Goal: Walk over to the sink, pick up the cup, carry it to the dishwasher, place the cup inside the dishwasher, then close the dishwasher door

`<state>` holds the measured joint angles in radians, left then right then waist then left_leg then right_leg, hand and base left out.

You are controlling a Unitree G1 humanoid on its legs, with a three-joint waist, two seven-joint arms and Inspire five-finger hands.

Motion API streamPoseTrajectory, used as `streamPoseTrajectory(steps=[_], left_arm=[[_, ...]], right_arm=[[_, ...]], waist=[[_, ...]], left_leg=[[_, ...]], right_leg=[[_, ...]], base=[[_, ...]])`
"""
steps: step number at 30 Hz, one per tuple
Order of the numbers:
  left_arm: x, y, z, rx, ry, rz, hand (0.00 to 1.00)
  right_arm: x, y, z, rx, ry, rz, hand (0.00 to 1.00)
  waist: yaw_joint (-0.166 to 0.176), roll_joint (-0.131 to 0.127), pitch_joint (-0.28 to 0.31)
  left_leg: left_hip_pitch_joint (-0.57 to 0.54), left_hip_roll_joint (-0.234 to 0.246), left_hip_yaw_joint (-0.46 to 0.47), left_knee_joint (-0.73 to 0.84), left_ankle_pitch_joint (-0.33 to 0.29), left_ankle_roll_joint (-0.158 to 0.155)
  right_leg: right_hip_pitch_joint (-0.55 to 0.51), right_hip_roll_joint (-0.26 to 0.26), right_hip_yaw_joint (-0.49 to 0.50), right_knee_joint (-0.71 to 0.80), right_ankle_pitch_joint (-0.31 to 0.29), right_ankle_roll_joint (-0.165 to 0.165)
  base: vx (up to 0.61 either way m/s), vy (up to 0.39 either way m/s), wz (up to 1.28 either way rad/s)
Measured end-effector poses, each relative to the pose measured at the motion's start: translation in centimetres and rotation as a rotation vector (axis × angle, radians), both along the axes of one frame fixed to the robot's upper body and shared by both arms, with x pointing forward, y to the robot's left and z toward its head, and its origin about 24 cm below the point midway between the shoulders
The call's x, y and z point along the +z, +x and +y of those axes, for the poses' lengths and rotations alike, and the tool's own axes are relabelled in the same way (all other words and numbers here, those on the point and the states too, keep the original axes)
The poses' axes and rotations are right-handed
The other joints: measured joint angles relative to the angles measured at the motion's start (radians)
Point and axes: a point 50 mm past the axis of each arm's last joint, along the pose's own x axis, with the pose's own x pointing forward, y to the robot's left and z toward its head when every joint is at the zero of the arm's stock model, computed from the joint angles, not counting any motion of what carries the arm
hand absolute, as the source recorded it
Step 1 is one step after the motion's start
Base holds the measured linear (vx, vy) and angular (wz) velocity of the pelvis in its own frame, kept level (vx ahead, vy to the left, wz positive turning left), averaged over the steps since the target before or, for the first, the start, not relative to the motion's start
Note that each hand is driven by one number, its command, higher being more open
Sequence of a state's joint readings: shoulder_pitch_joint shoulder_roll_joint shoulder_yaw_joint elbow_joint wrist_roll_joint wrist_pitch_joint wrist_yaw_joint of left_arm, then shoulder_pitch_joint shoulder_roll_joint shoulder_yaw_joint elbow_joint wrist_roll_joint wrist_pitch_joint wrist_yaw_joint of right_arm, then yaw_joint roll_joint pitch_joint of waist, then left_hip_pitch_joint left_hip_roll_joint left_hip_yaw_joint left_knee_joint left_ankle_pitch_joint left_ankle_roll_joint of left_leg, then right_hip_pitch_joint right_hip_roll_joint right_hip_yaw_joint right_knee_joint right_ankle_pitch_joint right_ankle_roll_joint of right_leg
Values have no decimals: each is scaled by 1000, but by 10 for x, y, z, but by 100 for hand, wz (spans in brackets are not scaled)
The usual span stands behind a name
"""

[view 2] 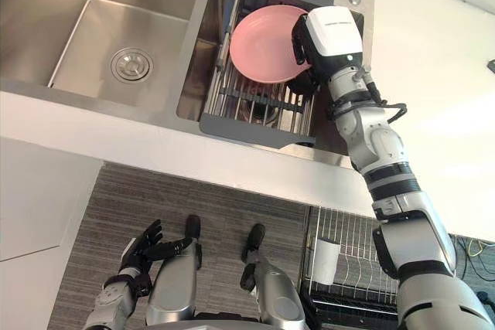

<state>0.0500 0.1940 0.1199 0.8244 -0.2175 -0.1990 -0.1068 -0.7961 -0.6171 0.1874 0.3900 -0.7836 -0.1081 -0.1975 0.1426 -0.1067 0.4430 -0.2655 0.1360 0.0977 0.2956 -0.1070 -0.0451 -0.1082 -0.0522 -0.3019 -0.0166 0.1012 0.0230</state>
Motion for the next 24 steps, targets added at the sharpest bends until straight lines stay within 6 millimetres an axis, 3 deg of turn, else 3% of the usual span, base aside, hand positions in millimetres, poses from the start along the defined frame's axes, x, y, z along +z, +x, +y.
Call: streamPoseTrajectory(steps=[12,17,24], left_arm=[[-3,-5,-2,5,9,21,100],[-10,-15,-7,-10,3,58,100],[-20,-38,-5,5,4,134,100]], right_arm=[[-16,-23,6,63,56,21,100],[-52,-32,9,92,83,147,100],[-79,-45,13,137,78,241,100]], waist=[[-22,9,-9],[-26,22,-74],[-32,18,-133]], left_leg=[[78,1,50,-24,-2,3],[108,-5,59,-53,-2,4],[148,-14,74,-82,-4,4]], right_leg=[[54,-6,18,0,-1,3],[67,-11,23,-2,-4,6],[92,-21,28,-3,-23,14]], base=[[32,27,-5],[2,7,-2],[-13,8,-4]])
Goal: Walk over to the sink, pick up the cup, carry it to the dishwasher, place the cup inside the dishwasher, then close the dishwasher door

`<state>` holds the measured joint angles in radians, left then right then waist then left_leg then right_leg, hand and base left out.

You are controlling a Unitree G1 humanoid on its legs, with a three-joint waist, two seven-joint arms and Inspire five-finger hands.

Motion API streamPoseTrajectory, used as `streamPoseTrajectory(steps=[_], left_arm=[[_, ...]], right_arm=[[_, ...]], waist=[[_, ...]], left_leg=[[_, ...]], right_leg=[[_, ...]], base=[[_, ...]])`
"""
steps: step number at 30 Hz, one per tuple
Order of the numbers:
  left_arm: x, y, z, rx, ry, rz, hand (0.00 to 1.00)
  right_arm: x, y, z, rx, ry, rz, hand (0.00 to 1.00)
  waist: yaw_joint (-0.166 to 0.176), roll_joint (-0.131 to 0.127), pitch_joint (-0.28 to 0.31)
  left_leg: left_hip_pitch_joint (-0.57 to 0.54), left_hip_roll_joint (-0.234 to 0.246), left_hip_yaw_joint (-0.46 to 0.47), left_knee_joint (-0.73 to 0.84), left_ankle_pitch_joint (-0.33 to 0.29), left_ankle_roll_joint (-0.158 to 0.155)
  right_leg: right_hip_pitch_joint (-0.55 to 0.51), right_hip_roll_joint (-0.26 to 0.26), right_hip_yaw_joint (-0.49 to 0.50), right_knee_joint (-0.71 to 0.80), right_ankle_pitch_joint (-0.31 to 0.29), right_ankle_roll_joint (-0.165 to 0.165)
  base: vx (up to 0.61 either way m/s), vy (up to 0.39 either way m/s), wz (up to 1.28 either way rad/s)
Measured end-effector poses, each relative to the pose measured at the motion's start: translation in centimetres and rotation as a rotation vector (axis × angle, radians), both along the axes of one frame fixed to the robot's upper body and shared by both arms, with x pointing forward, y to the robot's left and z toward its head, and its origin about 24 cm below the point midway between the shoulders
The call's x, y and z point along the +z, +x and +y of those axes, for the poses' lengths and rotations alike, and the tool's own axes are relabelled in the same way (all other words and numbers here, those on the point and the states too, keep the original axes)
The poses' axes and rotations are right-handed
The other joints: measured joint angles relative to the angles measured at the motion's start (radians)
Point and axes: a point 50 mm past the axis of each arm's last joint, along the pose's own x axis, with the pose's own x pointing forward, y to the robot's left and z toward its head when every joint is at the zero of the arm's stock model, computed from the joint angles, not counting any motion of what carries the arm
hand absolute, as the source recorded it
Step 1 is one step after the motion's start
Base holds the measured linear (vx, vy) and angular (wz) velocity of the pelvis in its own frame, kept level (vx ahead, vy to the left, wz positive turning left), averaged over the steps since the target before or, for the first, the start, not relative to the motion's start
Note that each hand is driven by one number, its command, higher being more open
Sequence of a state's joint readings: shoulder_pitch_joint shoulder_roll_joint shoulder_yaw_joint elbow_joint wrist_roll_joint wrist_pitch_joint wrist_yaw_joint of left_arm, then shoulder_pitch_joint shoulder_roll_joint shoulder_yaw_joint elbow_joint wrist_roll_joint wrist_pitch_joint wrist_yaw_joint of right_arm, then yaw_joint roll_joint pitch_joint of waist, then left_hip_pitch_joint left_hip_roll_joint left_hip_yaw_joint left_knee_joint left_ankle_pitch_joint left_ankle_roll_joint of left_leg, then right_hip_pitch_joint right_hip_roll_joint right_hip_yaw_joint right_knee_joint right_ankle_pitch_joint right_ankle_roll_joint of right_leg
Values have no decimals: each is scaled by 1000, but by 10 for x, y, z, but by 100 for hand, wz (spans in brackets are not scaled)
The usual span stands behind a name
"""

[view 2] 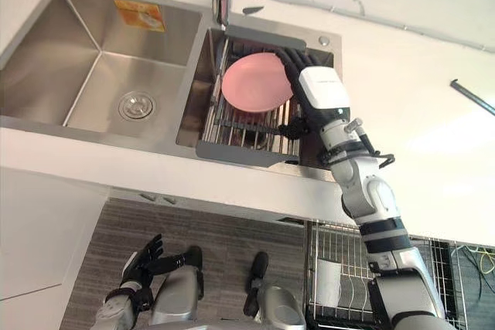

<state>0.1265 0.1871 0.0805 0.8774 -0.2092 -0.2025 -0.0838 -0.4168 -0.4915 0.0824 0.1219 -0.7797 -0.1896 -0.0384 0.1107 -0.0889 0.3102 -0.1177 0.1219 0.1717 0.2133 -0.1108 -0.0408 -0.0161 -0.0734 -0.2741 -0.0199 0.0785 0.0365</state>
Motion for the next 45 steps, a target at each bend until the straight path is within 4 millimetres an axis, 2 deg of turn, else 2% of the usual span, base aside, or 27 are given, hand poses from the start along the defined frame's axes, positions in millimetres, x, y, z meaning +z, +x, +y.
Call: streamPoseTrajectory(steps=[5,21,32,36,38,41,43,45], left_arm=[[-3,-12,2,-2,11,34,100],[-9,-30,2,-19,20,95,100],[-8,-28,2,-22,21,93,100],[-6,-26,3,-23,22,80,100],[-5,-25,6,-13,25,71,100],[-1,-20,8,0,27,44,100],[1,-15,9,4,26,28,100],[2,-11,8,1,27,16,100]], right_arm=[[-23,-9,-2,-4,0,70,100],[-41,-13,-3,-39,-129,99,100],[-48,4,-10,-102,-165,134,100],[-53,11,-9,-117,-176,162,100],[-48,17,-7,-117,-180,147,100],[-27,27,-6,-138,-172,59,100],[-5,35,-6,-151,-175,-30,100],[4,37,-9,-157,-190,-57,100]], waist=[[-3,-9,-17],[-10,-23,-74],[9,-30,-76],[15,-41,-71],[15,-46,-62],[20,-53,-46],[24,-52,-29],[30,-52,-20]], left_leg=[[26,-8,-1,-18,14,1],[68,-47,-10,-74,41,19],[50,-64,-24,-82,55,29],[35,-66,-34,-73,55,30],[26,-64,-37,-64,48,32],[1,-57,-39,-29,26,24],[-22,-48,-44,8,11,27],[-32,-43,-48,24,3,29]], right_leg=[[13,-9,-4,6,1,6],[32,-43,-11,19,-6,29],[19,-58,-23,20,-7,37],[13,-60,-29,21,-4,40],[13,-58,-32,21,-3,40],[4,-53,-33,21,-3,40],[-3,-47,-36,23,1,36],[-2,-43,-38,23,5,36]], base=[[-2,8,1],[-8,17,3],[-12,11,4],[1,10,7],[-10,11,5],[0,0,0],[0,0,0],[3,3,3]])
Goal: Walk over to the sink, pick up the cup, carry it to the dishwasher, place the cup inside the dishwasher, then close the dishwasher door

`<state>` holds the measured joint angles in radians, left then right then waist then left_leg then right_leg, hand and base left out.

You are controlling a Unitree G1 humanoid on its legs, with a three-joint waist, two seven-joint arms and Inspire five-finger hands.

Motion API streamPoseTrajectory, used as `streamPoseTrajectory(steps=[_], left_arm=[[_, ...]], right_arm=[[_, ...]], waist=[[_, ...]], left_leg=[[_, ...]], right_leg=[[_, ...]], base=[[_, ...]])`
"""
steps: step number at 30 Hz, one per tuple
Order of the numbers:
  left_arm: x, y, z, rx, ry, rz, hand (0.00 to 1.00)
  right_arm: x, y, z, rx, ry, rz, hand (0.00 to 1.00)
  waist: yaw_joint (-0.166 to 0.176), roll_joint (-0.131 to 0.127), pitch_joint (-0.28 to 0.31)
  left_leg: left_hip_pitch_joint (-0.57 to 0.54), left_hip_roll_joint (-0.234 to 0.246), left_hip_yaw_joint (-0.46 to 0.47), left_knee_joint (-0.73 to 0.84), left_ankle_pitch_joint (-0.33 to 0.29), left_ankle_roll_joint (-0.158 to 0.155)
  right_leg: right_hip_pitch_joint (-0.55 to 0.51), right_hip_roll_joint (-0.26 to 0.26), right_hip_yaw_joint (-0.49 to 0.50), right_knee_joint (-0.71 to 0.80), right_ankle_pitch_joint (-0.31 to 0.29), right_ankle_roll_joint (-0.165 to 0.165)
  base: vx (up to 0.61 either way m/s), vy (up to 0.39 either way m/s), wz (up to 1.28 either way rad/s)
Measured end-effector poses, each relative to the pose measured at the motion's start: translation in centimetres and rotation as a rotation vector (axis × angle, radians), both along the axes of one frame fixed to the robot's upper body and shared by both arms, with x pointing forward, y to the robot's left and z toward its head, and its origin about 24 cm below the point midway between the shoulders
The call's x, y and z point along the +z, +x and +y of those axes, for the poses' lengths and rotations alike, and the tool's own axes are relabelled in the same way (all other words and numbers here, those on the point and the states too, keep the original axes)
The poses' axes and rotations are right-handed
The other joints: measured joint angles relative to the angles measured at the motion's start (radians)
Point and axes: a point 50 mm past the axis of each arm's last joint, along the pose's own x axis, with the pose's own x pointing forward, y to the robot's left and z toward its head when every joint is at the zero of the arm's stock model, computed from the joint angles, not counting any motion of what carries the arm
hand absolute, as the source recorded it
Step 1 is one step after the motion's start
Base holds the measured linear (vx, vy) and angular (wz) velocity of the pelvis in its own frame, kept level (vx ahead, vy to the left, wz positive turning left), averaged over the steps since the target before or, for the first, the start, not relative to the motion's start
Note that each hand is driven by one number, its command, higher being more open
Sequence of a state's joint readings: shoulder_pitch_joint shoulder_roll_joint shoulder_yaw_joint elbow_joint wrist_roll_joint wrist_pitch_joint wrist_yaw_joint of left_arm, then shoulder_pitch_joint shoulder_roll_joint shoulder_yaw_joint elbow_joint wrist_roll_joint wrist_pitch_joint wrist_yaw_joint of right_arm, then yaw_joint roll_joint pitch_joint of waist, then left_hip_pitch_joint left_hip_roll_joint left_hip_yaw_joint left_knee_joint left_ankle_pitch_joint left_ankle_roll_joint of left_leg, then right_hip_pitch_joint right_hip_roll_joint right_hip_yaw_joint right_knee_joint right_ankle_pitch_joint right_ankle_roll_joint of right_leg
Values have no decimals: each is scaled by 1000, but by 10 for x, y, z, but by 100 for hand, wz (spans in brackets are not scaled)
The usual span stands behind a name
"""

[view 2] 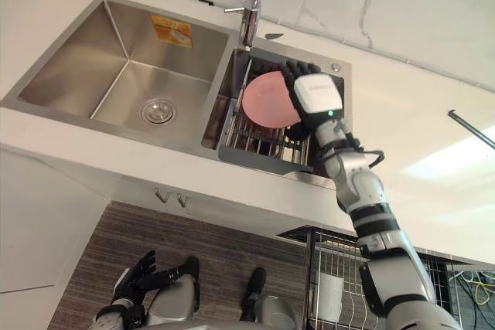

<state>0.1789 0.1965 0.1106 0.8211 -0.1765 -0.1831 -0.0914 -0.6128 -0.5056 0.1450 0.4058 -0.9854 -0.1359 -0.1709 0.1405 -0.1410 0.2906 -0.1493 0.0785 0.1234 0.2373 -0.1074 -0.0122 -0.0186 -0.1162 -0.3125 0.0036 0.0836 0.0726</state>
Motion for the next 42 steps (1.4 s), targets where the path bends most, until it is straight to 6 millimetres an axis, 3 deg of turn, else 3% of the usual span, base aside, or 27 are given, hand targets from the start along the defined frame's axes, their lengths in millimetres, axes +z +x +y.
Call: streamPoseTrajectory(steps=[12,17,26,42], left_arm=[[7,14,0,-8,2,-50,100],[7,20,-5,-2,-17,-70,100],[12,33,-5,5,-26,-110,100],[13,37,-7,-3,-28,-118,100]], right_arm=[[18,9,-5,-12,-109,-19,100],[40,17,-11,-65,-115,-61,100],[58,19,-17,-97,-194,-155,100],[63,15,-6,10,-238,-214,100]], waist=[[6,8,52],[8,35,80],[10,36,118],[8,45,126]], left_leg=[[-42,19,-3,54,-28,-1],[-61,22,-5,70,-35,-1],[-92,25,-7,87,-36,1],[-105,27,-2,90,-36,1]], right_leg=[[-19,21,1,-3,5,-2],[-29,24,1,-5,6,-9],[-49,28,-1,-6,6,-12],[-63,29,2,-6,5,-14]], base=[[3,0,0],[-29,1,1],[0,0,0],[0,0,0]])
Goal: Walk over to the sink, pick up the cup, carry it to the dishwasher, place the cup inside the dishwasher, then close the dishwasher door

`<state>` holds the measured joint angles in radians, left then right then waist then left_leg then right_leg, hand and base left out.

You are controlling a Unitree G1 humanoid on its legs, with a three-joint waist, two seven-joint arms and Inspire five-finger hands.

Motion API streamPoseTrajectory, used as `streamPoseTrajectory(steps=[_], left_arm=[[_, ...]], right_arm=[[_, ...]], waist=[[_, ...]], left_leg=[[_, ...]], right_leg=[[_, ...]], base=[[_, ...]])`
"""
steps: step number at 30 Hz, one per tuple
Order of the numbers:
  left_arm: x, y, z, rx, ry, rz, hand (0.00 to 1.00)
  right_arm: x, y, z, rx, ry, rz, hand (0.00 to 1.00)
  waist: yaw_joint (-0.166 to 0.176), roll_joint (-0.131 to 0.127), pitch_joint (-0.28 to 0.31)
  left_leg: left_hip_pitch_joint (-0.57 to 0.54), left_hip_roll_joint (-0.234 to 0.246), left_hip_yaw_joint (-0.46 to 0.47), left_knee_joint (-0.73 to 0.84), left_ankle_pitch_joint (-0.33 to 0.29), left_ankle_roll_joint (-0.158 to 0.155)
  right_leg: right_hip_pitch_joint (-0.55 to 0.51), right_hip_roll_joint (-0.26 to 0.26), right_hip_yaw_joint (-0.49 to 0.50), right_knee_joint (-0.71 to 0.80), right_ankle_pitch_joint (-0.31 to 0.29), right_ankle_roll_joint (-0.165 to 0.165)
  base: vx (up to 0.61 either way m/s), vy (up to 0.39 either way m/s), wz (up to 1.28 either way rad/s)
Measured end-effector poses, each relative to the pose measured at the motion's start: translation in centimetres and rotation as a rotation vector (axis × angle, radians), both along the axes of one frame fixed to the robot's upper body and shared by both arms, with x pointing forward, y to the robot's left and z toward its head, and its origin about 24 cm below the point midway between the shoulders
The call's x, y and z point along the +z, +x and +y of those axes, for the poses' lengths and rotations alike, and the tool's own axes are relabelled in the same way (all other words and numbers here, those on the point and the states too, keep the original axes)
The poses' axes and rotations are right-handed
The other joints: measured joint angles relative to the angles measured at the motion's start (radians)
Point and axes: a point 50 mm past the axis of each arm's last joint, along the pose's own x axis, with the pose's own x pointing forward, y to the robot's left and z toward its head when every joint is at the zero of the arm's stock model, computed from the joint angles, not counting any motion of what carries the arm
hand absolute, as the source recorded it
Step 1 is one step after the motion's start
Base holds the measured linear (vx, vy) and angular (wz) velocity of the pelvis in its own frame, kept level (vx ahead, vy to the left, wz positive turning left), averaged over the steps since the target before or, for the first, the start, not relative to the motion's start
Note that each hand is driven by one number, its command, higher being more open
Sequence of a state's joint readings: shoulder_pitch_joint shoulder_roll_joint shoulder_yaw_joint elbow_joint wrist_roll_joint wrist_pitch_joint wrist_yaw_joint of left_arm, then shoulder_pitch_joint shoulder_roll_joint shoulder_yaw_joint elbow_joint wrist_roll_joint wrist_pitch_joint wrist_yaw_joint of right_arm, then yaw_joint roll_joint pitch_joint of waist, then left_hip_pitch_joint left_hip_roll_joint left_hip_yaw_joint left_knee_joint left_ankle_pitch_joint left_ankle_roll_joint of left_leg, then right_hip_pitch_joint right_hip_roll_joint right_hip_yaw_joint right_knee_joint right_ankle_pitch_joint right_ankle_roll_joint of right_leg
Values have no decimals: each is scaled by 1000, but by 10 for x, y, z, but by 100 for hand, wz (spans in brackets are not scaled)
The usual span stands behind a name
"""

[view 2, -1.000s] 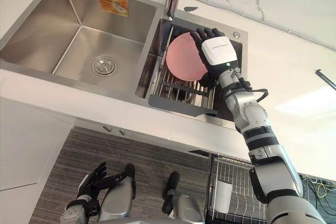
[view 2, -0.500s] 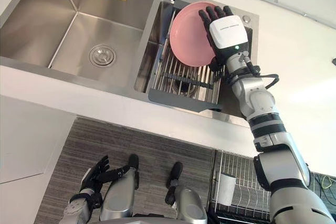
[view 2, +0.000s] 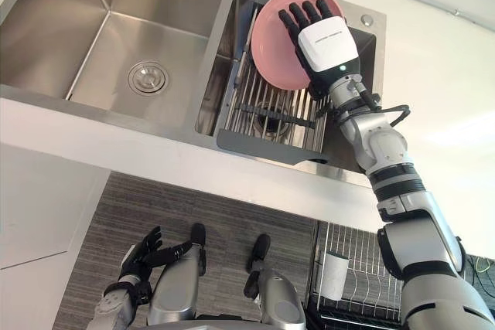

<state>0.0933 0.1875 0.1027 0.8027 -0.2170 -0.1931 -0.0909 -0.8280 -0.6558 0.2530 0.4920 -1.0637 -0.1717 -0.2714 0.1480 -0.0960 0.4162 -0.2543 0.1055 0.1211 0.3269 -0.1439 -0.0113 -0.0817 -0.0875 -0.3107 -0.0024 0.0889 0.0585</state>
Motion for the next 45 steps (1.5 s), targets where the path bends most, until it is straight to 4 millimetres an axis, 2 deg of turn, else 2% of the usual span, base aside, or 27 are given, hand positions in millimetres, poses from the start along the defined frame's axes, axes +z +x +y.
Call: streamPoseTrajectory(steps=[12,18,27,31,45], left_arm=[[-1,0,0,-2,4,4,100],[-2,0,0,-13,10,11,100],[-4,-2,-1,-19,9,23,100],[-8,-7,-3,-22,5,53,100],[-10,-15,0,-17,11,73,100]], right_arm=[[-9,-15,9,76,1,-11,100],[-16,-24,23,163,25,-8,100],[-24,-37,24,205,125,-15,100],[-32,-40,24,203,128,13,100],[-45,-41,23,178,105,46,100]], waist=[[-11,1,1],[-26,4,0],[-30,11,-8],[-30,16,-42],[-28,0,-73]], left_leg=[[7,6,17,14,0,-1],[18,7,28,14,0,-1],[47,7,41,-5,-5,-1],[50,7,46,-10,-5,-1],[55,9,50,-11,-5,-1]], right_leg=[[6,1,10,1,0,0],[11,1,19,3,0,0],[27,3,27,3,-4,-5],[27,2,30,2,-5,-6],[29,2,34,2,-5,-6]], base=[[2,3,-2],[-13,6,-3],[-22,-1,-2],[-8,-1,-2],[-1,0,-1]])
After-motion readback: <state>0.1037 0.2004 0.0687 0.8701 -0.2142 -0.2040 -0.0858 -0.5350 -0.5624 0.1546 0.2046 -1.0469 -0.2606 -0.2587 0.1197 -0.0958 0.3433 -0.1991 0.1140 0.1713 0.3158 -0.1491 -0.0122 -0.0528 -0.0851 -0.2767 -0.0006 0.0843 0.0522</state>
